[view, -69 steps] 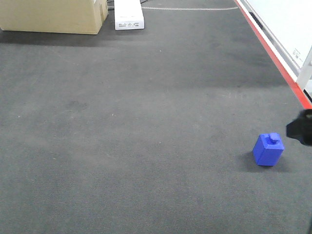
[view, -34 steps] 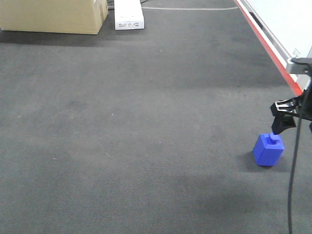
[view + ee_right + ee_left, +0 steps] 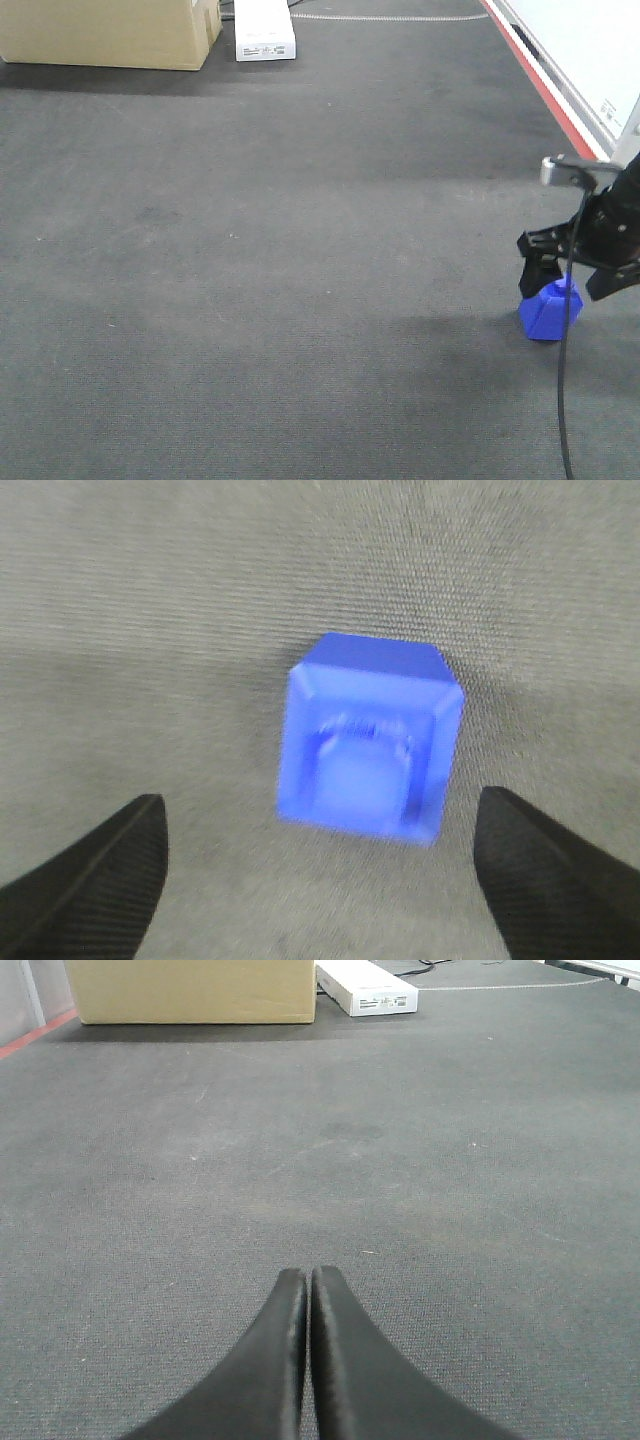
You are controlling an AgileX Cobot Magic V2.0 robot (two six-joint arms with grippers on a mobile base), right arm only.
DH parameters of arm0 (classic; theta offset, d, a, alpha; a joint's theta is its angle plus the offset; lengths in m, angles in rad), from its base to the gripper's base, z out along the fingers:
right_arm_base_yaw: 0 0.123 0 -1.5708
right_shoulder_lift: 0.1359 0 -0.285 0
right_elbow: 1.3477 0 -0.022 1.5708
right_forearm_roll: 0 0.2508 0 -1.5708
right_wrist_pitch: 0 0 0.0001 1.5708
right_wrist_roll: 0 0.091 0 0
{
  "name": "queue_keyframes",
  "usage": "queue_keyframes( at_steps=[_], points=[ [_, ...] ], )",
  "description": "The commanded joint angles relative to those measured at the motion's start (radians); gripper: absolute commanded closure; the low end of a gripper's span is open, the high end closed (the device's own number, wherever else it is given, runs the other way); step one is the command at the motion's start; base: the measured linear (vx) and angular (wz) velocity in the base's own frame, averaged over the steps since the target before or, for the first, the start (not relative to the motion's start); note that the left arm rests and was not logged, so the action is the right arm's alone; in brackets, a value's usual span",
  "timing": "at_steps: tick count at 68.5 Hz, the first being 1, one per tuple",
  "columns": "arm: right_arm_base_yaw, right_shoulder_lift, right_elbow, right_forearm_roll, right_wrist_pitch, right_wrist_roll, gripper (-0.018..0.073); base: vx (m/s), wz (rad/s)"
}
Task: Pour parts from conveyor to right shelf
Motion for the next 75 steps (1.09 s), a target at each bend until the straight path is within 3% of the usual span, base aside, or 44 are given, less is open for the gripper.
queue_keyframes(
  at_steps=[1, 30, 35, 42, 55, 75],
  points=[
    [-0.006, -0.02, -0.031, 0.002, -0.03, -0.011, -0.0021, 0.0, 0.0],
    [-0.006, 0.053, -0.031, 0.0, -0.054, -0.011, -0.0001, 0.0, 0.0],
    [-0.006, 0.06, -0.031, -0.004, -0.052, -0.012, 0.0043, 0.0, 0.0],
    [-0.006, 0.066, -0.031, -0.017, -0.074, -0.011, 0.0174, 0.0, 0.0],
    [-0.006, 0.066, -0.031, -0.025, -0.106, -0.014, 0.0571, 0.0, 0.0],
    [-0.006, 0.055, -0.027, -0.023, -0.12, -0.035, 0.0569, 0.0, 0.0]
  ],
)
